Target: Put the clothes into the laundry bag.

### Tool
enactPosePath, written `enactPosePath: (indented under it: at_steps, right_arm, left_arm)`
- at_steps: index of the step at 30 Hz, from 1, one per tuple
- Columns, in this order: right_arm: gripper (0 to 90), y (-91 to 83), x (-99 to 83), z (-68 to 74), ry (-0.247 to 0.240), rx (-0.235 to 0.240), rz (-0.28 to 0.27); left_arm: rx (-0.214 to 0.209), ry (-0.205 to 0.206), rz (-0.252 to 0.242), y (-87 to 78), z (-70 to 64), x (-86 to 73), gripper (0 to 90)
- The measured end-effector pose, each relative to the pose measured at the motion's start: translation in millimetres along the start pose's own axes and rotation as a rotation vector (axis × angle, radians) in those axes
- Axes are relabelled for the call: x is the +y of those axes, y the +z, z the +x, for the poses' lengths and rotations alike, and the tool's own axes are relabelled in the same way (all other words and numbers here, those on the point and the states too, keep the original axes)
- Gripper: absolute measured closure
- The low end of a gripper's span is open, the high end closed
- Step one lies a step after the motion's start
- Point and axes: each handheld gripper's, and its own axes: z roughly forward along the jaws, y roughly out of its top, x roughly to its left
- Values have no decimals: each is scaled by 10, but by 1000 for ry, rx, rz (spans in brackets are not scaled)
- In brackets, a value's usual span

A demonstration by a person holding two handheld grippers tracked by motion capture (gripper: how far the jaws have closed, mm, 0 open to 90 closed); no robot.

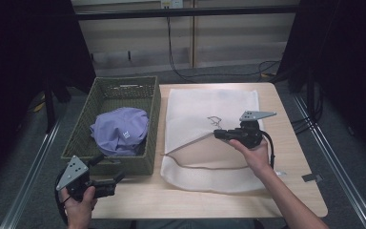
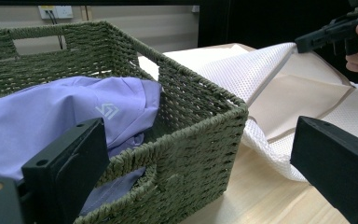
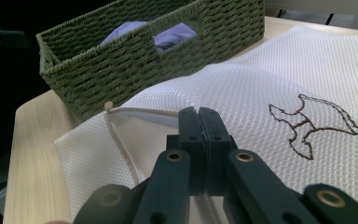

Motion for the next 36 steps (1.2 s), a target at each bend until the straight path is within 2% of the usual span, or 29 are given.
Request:
enactPosePath:
  at_steps: [15,29,32,36]
  right_arm:
    - [899,-57,137,-5,3,4,-70]
    - [900,-123,256,-9,-10,-24,-107]
    - [900,-120,272,-16,-21,-32,-152]
    - [900,-133,287,-35,-16,-35,-175]
  left_arm:
    - [1,-3,1,0,10,-5,38]
    - [10,-2,-2,-14,13,-1,38]
    - [9,-6,-15,-23,9,2,36]
    - [6,-7,-15,-24,15,-1,36]
